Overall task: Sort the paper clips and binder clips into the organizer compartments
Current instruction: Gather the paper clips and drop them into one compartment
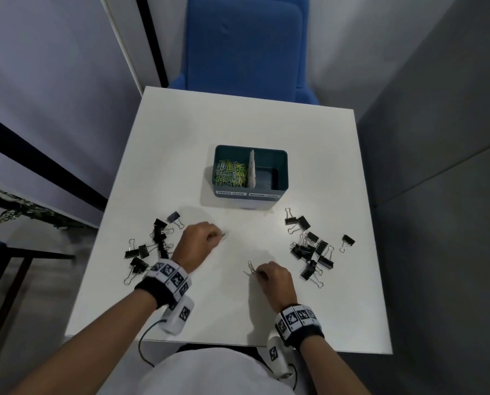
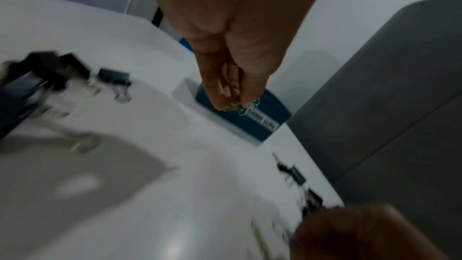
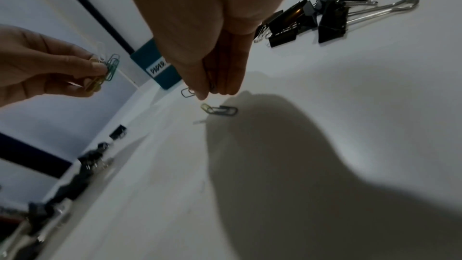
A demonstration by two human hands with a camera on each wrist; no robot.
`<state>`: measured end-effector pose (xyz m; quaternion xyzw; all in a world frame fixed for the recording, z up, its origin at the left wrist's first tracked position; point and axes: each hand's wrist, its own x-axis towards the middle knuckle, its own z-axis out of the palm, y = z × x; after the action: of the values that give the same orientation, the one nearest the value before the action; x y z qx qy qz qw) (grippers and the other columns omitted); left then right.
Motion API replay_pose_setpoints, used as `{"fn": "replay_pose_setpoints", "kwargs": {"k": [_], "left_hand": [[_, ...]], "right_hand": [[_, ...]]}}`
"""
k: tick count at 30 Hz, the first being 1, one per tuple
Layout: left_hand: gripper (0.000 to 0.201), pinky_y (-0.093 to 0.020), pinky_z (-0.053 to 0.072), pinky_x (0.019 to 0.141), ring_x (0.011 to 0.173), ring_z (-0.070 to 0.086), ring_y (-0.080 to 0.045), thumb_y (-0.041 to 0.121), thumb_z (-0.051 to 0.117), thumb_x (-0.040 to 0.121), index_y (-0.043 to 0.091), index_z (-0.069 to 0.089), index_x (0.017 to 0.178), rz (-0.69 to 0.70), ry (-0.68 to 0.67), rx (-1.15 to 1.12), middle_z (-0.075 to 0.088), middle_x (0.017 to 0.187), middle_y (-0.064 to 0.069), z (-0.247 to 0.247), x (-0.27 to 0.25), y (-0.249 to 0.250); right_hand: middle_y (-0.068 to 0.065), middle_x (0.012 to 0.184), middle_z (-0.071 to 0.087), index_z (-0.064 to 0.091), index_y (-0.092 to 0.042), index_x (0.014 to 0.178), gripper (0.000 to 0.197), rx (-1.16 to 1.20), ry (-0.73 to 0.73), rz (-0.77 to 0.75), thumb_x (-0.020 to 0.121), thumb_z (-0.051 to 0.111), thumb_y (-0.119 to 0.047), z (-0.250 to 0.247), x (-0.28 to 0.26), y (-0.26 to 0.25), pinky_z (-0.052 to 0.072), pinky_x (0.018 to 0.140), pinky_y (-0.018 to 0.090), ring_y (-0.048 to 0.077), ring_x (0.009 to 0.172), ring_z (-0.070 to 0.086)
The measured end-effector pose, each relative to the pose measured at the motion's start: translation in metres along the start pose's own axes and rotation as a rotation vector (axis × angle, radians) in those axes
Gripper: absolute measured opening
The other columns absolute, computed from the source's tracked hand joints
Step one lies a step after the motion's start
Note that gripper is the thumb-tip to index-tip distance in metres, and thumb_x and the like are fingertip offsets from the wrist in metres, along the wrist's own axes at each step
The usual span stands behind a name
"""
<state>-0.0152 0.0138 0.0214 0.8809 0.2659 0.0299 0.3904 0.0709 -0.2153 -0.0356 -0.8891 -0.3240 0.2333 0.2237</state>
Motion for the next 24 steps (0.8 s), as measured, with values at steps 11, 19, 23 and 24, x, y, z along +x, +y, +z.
{"fn": "replay_pose_setpoints", "kwargs": {"k": [11,19,23,24], "left_hand": [[0.013,-0.033,0.057,0.08,0.076,0.066,-0.013,0.017,0.072,0.084,0.009,0.074,0.093,0.025,0.255,-0.056,0.073,0.086,-0.005,-0.069,0.124,0.075],[0.012,-0.035,0.055,0.071,0.077,0.065,-0.021,0.012,0.063,0.088,0.014,0.074,0.091,0.018,0.209,0.095,0.072,0.09,-0.004,-0.029,0.077,0.047],[0.017,-0.035,0.055,0.07,0.079,0.066,-0.022,0.01,0.059,0.088,0.017,0.074,0.092,0.0,0.046,0.165,0.072,0.094,-0.001,0.005,0.039,0.029],[0.019,-0.034,0.054,0.072,0.082,0.066,-0.022,0.01,0.058,0.088,0.018,0.074,0.096,-0.012,-0.006,0.195,0.072,0.097,-0.001,0.012,0.032,0.026]], "right_hand": [[0.0,0.081,0.074,0.076,-0.013,0.083,0.004,0.225,0.102,0.008,0.08,0.074,-0.014,-0.071,0.043,-0.047,0.05,0.072,0.019,0.01,0.072,0.065],[0.001,0.071,0.071,0.075,-0.012,0.077,0.01,0.145,0.24,-0.105,0.085,0.072,-0.018,-0.117,0.127,-0.105,0.054,0.064,0.028,0.014,0.064,0.063],[0.007,0.076,0.069,0.07,-0.004,0.083,0.013,0.084,0.271,-0.159,0.083,0.073,-0.016,-0.132,0.16,-0.13,0.055,0.067,0.034,0.021,0.07,0.063],[0.008,0.079,0.068,0.069,-0.004,0.087,0.016,0.073,0.276,-0.161,0.082,0.074,-0.017,-0.133,0.163,-0.13,0.053,0.066,0.034,0.022,0.072,0.062]]}}
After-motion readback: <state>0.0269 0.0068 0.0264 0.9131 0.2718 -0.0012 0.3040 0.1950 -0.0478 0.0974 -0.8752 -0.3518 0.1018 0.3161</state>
